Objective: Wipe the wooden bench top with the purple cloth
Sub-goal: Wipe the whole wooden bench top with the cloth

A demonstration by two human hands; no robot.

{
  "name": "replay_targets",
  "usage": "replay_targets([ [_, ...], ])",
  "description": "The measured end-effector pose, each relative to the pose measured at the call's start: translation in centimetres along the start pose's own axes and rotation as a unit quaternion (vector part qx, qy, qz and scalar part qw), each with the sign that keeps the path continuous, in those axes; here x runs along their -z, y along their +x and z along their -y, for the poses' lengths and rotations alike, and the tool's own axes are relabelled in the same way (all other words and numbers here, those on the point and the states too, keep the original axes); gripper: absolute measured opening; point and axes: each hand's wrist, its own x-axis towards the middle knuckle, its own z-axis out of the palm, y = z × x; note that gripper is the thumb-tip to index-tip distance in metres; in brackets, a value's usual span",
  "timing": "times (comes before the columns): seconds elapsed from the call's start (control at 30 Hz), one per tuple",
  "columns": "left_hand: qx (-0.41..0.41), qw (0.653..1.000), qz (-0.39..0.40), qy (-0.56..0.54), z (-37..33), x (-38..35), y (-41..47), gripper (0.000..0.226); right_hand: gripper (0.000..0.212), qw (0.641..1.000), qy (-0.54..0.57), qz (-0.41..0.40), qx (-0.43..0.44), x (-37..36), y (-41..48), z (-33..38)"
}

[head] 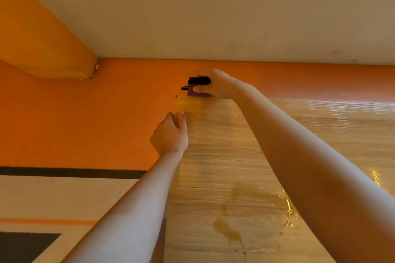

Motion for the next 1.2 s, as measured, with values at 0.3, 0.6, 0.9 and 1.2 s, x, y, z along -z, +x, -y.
replay_targets([
  [0.3, -0.014, 0.999, -0.024, -0.017, -0.5, 0.5, -0.5, 0.048, 0.012, 0.996, 0.022, -0.052, -0.068, 5.9, -7.5, -10.1],
  [0.6, -0.047, 0.997, -0.055, -0.019, -0.2, 0.2, -0.6, 0.045, 0.008, 0.998, -0.024, -0.045, 0.047, 1.2, -3.0, -3.7],
  [0.9, -0.055, 0.997, -0.046, -0.009, -0.3, 0.3, -0.8, 0.049, 0.018, 0.996, -0.001, -0.086, -0.018, 4.1, -7.1, -8.3],
  [1.2, -0.058, 0.998, -0.033, -0.012, -0.3, 0.4, -0.7, 0.049, 0.015, 0.982, -0.025, -0.147, -0.117, 7.7, -13.1, -13.7],
])
